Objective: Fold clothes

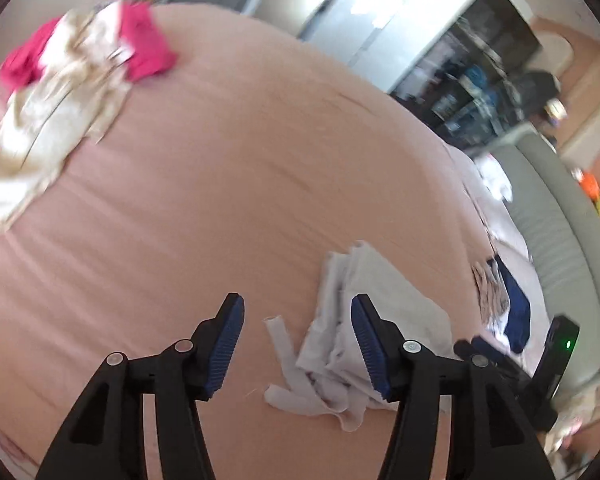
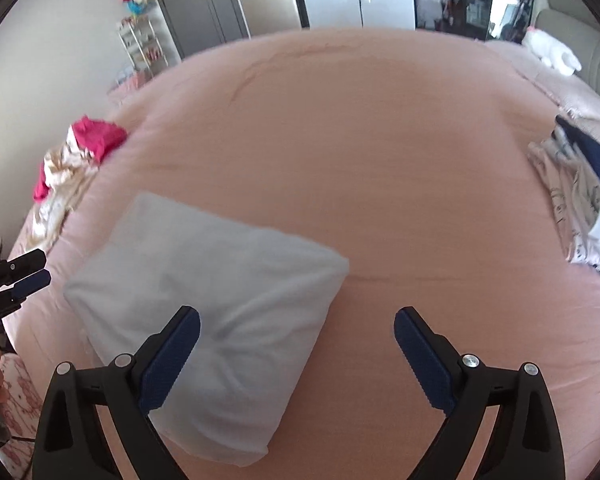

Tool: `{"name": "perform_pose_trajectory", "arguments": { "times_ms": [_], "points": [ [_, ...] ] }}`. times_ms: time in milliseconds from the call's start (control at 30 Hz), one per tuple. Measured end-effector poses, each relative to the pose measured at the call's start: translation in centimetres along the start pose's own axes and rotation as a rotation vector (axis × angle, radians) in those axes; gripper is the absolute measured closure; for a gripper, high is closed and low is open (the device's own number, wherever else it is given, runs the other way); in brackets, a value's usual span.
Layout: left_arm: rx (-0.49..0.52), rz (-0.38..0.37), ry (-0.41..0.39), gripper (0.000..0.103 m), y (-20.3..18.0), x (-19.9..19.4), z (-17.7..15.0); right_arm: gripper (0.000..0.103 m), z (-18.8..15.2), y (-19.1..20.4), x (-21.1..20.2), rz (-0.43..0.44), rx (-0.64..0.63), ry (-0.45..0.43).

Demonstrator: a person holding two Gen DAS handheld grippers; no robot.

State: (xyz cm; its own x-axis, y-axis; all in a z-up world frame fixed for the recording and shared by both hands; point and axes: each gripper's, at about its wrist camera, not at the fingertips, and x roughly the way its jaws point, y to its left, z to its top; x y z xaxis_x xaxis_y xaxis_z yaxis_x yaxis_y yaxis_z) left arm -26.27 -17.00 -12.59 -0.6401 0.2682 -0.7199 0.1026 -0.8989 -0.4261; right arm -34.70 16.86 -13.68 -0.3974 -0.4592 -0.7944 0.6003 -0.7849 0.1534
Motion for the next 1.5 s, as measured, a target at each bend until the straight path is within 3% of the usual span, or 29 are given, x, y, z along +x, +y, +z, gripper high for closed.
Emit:
{"name": "perform_pose_trajectory", "arguments": {
  "times_ms": [33,100,167,200,300,333,400,467,567,600,700,733,800,900,933,967,1000,1033,1133,1200,1267,1333,1367,1433,1500],
  "points": [
    [0.121,0.022,0.008,0.047,-2.1,0.8,0.4,0.005,0.0,0.1,-0.9,-0.007,-0.004,-0.053],
    [0.378,0.078,0.028,0.047,-6.3,3.6,-0.1,0.004,0.0,0.8,-0.9,-0.006,-0.031,-0.073],
    [0.530,0.181,0.086,0.047,-8.6,7.1,-1.5,0.004,-0.5,2.0,0.5,0.000,-0.092,-0.003],
    [0.536,0.238,0.140,0.047,-8.4,8.6,-1.7,0.004,-1.0,2.5,1.3,-0.009,-0.134,0.028],
    [0.444,0.233,0.186,0.039,-4.6,8.7,-1.8,0.004,-1.7,0.7,0.9,-0.004,-0.123,0.044],
    [0.413,0.246,0.185,0.028,-3.4,8.2,-1.6,0.004,-1.7,-0.6,0.2,0.012,-0.066,0.037],
    [0.329,0.251,0.181,0.027,-1.1,7.3,-0.9,0.004,-1.4,-2.8,-0.6,0.029,0.036,0.029],
    [0.178,0.152,0.164,0.028,0.5,6.2,0.3,0.004,-0.9,-4.3,-0.5,0.070,0.104,0.042],
    [-0.010,-0.102,0.155,0.028,1.0,6.7,1.7,0.004,-0.3,-4.5,1.7,0.255,0.210,0.114],
    [-0.035,-0.135,0.174,0.028,1.0,7.4,1.7,0.004,-0.2,-4.3,2.9,0.304,0.251,0.145],
    [-0.041,-0.117,0.265,0.028,1.4,10.4,1.1,0.004,-0.8,-3.5,6.3,0.312,0.332,0.228],
    [-0.061,-0.142,0.314,0.028,1.6,11.5,0.7,0.004,-1.0,-3.4,6.4,0.311,0.357,0.214],
    [-0.091,-0.192,0.313,0.028,1.8,11.9,0.8,0.005,-1.3,-3.2,6.6,0.333,0.413,0.190],
    [-0.135,-0.266,0.311,0.028,2.2,12.4,0.8,0.027,-2.0,-2.3,7.0,0.398,0.430,0.231],
    [-0.152,-0.293,0.311,0.034,2.3,12.6,0.8,0.033,-2.2,-1.9,7.1,0.408,0.421,0.244],
    [-0.205,-0.353,0.325,0.065,2.4,12.4,0.3,0.033,-2.4,-2.0,7.2,0.408,0.416,0.238],
    [-0.231,-0.364,0.335,0.073,2.4,12.4,0.1,0.033,-2.6,-2.1,7.2,0.407,0.411,0.231],
    [-0.204,-0.342,0.324,0.073,1.8,12.2,-0.2,0.034,-2.8,-2.1,7.3,0.416,0.421,0.231],
    [-0.189,-0.326,0.310,0.071,1.6,12.3,-0.8,0.050,-3.1,-2.3,7.4,0.448,0.453,0.232],
    [-0.272,-0.380,0.329,0.065,2.9,13.0,-1.3,0.050,-3.3,-2.5,7.5,0.469,0.475,0.233],
    [-0.315,-0.380,0.332,0.065,3.1,13.4,-1.3,0.048,-3.5,-2.6,7.6,0.491,0.496,0.234],
    [-0.273,-0.332,0.351,0.064,1.8,13.3,-0.5,0.049,-3.6,-2.9,7.6,0.497,0.534,0.219],
    [-0.235,-0.320,0.358,0.066,1.1,13.0,-0.2,0.054,-3.4,-2.6,7.1,0.482,0.516,0.212],
    [-0.187,-0.313,0.337,0.072,0.3,11.7,-0.2,0.063,-2.8,-1.9,6.1,0.449,0.472,0.199],
    [-0.160,-0.329,0.323,0.075,-0.6,10.5,-0.4,0.066,-2.5,-1.9,4.6,0.441,0.462,0.176]
  ]
}}
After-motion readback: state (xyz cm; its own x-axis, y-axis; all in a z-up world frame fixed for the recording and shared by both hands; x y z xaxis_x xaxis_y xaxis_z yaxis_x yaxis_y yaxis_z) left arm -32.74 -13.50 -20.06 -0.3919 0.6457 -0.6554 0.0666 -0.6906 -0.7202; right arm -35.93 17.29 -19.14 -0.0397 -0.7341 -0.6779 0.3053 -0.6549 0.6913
